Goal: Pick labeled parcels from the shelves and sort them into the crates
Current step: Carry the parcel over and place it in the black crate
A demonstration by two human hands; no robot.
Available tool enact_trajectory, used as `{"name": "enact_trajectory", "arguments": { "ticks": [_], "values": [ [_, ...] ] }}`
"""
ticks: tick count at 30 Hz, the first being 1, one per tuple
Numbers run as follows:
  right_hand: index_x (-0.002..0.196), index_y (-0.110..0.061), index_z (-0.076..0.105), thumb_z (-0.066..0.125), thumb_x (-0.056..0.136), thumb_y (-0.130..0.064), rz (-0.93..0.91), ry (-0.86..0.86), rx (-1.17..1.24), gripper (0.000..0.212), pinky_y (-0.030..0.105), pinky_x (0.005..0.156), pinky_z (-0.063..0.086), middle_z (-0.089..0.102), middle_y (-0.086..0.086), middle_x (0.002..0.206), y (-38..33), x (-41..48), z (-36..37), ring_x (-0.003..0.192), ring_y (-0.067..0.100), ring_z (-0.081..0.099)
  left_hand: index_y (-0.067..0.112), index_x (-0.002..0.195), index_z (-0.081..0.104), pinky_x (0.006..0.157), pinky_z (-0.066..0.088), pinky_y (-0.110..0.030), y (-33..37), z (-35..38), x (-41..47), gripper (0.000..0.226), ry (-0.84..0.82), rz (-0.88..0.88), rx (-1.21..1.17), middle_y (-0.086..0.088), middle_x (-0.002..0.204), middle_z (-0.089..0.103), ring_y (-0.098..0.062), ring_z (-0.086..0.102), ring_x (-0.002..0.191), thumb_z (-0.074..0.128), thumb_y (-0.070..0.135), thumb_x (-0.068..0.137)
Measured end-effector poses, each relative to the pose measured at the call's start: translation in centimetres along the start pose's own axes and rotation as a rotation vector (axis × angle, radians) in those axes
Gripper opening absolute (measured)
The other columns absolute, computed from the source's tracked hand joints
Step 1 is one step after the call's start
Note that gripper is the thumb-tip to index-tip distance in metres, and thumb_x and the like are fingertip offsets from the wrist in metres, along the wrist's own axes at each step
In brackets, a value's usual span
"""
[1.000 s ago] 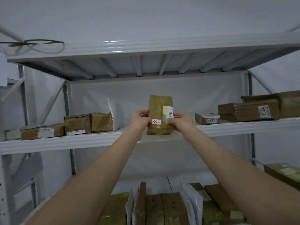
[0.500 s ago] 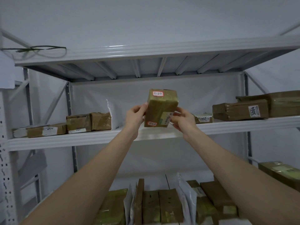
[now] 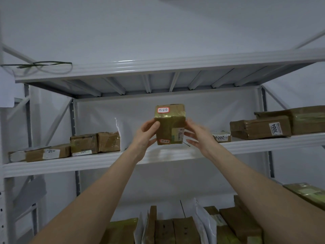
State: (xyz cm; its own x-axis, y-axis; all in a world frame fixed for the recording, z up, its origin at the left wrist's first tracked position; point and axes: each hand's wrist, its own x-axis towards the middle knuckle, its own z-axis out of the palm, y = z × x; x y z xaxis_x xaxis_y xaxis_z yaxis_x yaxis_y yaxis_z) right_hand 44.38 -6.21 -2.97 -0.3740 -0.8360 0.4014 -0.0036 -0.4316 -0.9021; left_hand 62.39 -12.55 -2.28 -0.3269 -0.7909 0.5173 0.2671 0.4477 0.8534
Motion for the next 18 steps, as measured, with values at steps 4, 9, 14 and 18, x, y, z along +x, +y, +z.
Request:
{"name": "enact_trajectory", "arguments": {
  "ticks": [4, 9, 14, 18],
  "values": [
    [0.116, -0.024, 0.058, 0.069, 0.086, -0.025, -0.149, -0.005, -0.096, 0.032, 0.037, 0.094, 0.046, 0.065, -0.007, 0.111, -0.6, 0.6, 0.3, 0.114, 0.018, 0.057, 0.021, 0.128, 0.054, 0.108, 0.039, -0.05, 0.0, -0.1, 1.2, 0.037, 0.021, 0.058, 0.042, 0.001, 0.133, 0.056, -0.023, 0.05, 0.126, 0.06, 0.011, 0.092],
    [0.122, -0.021, 0.056, 0.062, 0.087, -0.042, -0.123, -0.021, -0.069, 0.042, 0.038, 0.098, 0.046, 0.064, -0.002, 0.114, -1.0, 1.3, 0.7, 0.113, 0.02, 0.056, 0.021, 0.122, 0.056, 0.105, 0.042, -0.048, -0.3, -0.1, 2.5, 0.034, 0.041, 0.095, 0.031, 0.002, 0.128, 0.058, -0.022, 0.052, 0.123, 0.059, 0.006, 0.092],
    [0.13, -0.02, 0.056, 0.062, 0.092, -0.02, -0.2, 0.096, -0.209, 0.038, 0.029, 0.08, 0.05, 0.066, 0.001, 0.113, -0.9, 2.3, 1.0, 0.1, 0.017, 0.063, 0.022, 0.121, 0.058, 0.1, 0.044, -0.038, -0.3, 0.1, 3.4, 0.031, 0.037, 0.131, 0.062, 0.003, 0.118, 0.062, -0.018, 0.056, 0.115, 0.059, 0.011, 0.093],
    [0.1, -0.022, 0.057, 0.068, 0.088, -0.024, -0.148, 0.313, -0.224, 0.016, 0.032, 0.072, 0.055, 0.07, 0.006, 0.101, -1.3, 4.1, 1.2, 0.084, 0.017, 0.069, 0.015, 0.137, 0.048, 0.099, 0.047, -0.038, -0.5, 0.2, 4.5, 0.053, -0.105, 0.102, 0.098, 0.004, 0.128, 0.057, -0.02, 0.057, 0.117, 0.061, 0.001, 0.088]
  ]
}}
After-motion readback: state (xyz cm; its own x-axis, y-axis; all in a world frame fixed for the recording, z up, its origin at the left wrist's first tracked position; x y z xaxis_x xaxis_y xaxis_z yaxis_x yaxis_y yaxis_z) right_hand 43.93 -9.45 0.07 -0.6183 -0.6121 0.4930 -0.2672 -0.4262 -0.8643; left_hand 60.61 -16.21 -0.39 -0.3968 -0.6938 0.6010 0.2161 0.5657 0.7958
